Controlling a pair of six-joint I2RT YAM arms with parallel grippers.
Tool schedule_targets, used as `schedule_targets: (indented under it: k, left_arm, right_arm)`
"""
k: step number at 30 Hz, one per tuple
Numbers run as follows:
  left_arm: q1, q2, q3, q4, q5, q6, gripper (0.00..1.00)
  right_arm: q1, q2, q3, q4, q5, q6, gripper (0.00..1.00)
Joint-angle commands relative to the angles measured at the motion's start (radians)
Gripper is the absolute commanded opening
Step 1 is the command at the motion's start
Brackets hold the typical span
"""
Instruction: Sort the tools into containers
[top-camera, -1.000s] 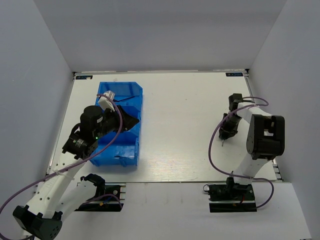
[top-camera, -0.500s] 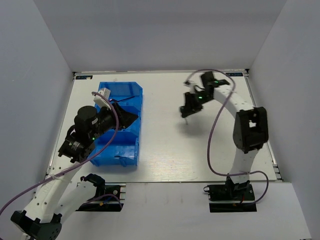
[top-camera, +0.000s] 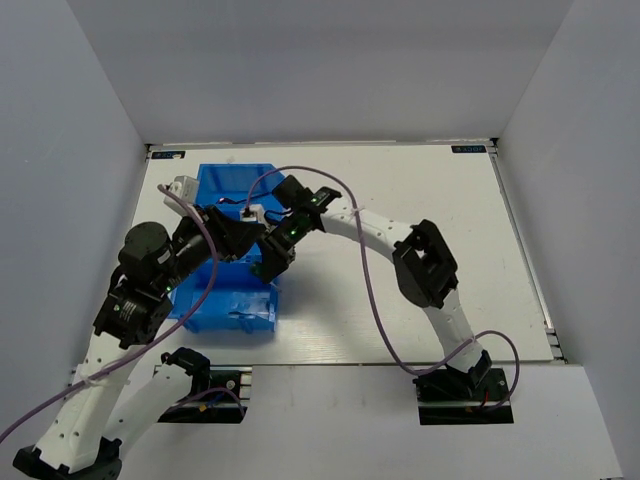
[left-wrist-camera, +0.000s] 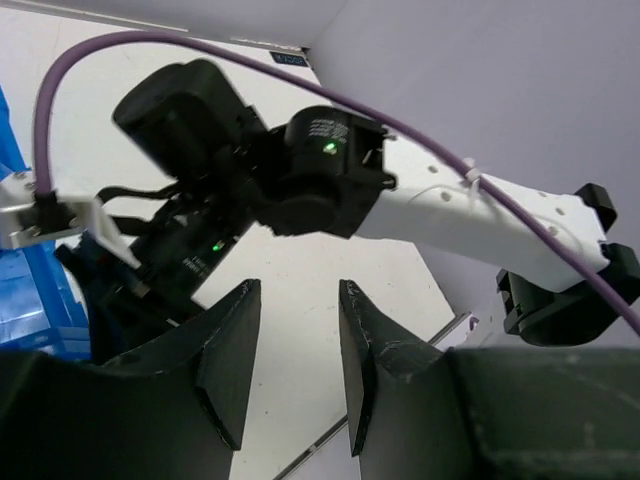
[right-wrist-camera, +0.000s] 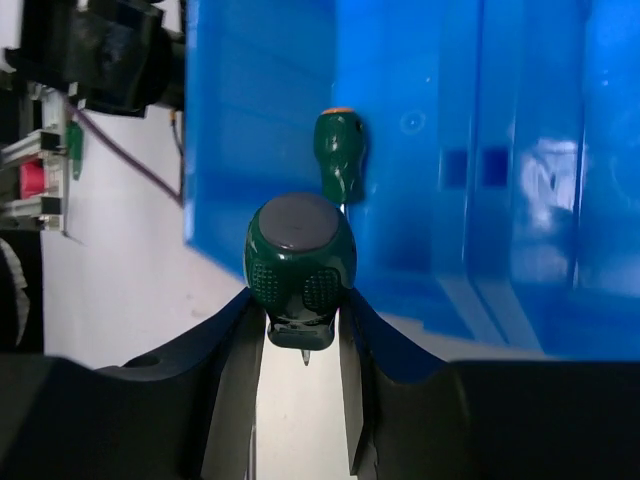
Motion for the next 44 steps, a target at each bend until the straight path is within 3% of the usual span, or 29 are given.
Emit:
schedule_targets:
  k: [1, 3, 5, 9, 17, 20, 23, 24, 25, 28, 31, 34, 39, 42, 44]
  left_arm:
    - [-0.005, -0.023, 0.02, -0.034, -0.021, 0.015, 0.47]
    - [-0.005, -0.033, 0.02, -0.044, -0.021, 0.015, 0.47]
    - [-0.005, -0.044, 0.02, -0.054, -0.03, 0.015, 0.47]
    - [-0.005, -0.044, 0.02, -0.054, -0.03, 0.025, 0.47]
    - [-0.005, -0.033, 0.063, -0.054, -0.012, 0.043, 0.51]
    - [-0.005, -0.021, 0.094, -0.079, 0.001, 0.069, 0.63]
    - [-0.005, 0.029, 0.117, -0.139, 0.001, 0.11, 0.79]
    - [-0.005, 0.046, 0.117, -0.156, 0.001, 0.121, 0.87]
    - [-0.005, 0.065, 0.117, -0.168, 0.011, 0.132, 0.91]
    - [-0.005, 0.131, 0.11, -0.179, 0.031, 0.153, 0.92]
    - [-0.005, 0.131, 0.064, -0.12, 0.051, 0.153, 0.93]
    - [-0.005, 0.152, 0.042, -0.096, 0.051, 0.164, 0.94]
    - [-0.005, 0.22, -0.003, -0.086, 0.028, 0.196, 0.97]
    - [-0.005, 0.232, -0.003, -0.095, 0.004, 0.196, 0.99]
    - [-0.005, 0.232, -0.003, -0.106, -0.025, 0.215, 0.99]
  right_arm:
    - [0.041, 0.029, 0.072, 0.051, 0.05, 0.023, 0.06]
    - [0.061, 0.035, 0.074, 0.055, 0.098, 0.021, 0.18]
    - [0.076, 0.042, 0.078, 0.06, 0.119, 0.032, 0.39]
    - [0.081, 0.049, 0.106, 0.069, 0.133, 0.086, 0.67]
    - [0.033, -0.035, 0.17, -0.015, 0.213, 0.122, 0.71]
    - [-0.034, -0.068, 0.23, -0.162, 0.459, 0.119, 0.76]
    - [-0.158, -0.076, 0.274, -0.334, 0.608, 0.132, 0.85]
    - [-0.272, -0.088, 0.274, -0.386, 0.621, 0.148, 0.9]
    - [-0.313, -0.105, 0.209, -0.396, 0.627, 0.149, 0.9]
    - [-0.509, -0.2, 0.152, -0.399, 0.645, 0.12, 0.9]
    - [-0.594, -0.259, 0.144, -0.458, 0.642, 0.046, 0.9]
    - [-0.631, -0.353, -0.022, -0.488, 0.728, -0.011, 0.9]
    - [-0.663, -0.568, -0.396, -0.209, 1.088, -0.046, 0.9]
    - [-0.677, -0.678, -0.524, -0.123, 1.147, -0.042, 0.9]
    - [-0.683, -0.779, -0.592, -0.077, 1.106, -0.057, 0.9]
